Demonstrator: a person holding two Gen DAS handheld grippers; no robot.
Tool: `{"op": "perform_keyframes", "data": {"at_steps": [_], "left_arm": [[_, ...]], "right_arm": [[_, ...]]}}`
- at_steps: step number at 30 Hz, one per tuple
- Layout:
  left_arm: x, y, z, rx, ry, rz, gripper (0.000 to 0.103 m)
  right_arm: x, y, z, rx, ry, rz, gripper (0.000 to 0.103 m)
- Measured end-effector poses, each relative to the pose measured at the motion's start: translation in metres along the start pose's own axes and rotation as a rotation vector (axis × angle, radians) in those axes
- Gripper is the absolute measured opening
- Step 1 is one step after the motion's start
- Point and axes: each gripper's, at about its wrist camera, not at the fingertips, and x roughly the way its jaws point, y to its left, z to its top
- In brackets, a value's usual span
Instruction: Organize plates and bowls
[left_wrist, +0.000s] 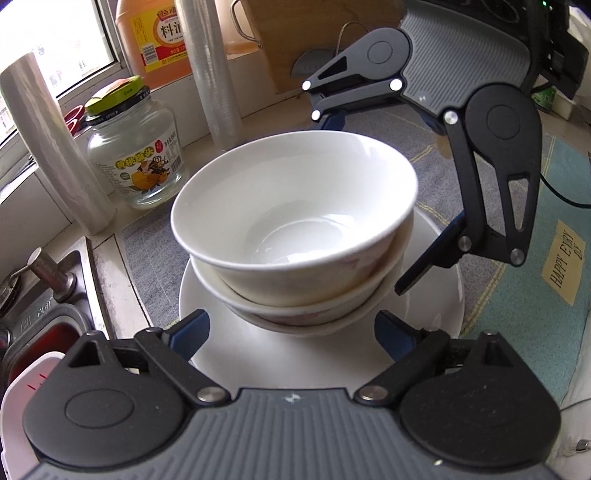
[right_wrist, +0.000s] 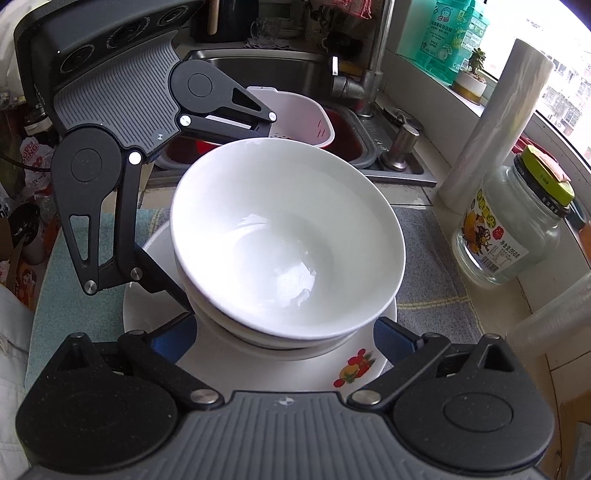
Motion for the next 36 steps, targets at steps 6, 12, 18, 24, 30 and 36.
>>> {"op": "perform_keyframes", "data": {"at_steps": [6, 12, 18, 24, 30, 36], "left_arm": [[-0.008, 0.006, -0.011, -0.089, -0.04, -0.009, 0.099], [-0.019, -0.001, -0.02, -0.15, -0.088, 0.061, 0.099], [-0.038, -0.026, -0.023, -0.224, -0.177, 0.259, 0.1], [-0.063, -0.053, -0.024, -0.466, -0.205, 0.383, 0.102], [-0.085, -0.081, -0.019, -0.669, -0.136, 0.419, 0.102], [-0.112, -0.12, -0.014, -0.697, -0.134, 0.476, 0.102]], "right_arm": [[-0.005, 0.007, -0.004, 0.062, 0.006, -0.061, 0.103], [-0.013, 0.02, -0.006, 0.155, 0.008, -0.113, 0.103], [-0.023, 0.032, -0.014, 0.264, 0.035, -0.226, 0.103], [-0.042, 0.042, -0.031, 0.498, 0.031, -0.382, 0.103], [-0.065, 0.066, -0.051, 0.759, 0.04, -0.482, 0.103], [-0.098, 0.103, -0.061, 0.837, -0.009, -0.511, 0.103]]}}
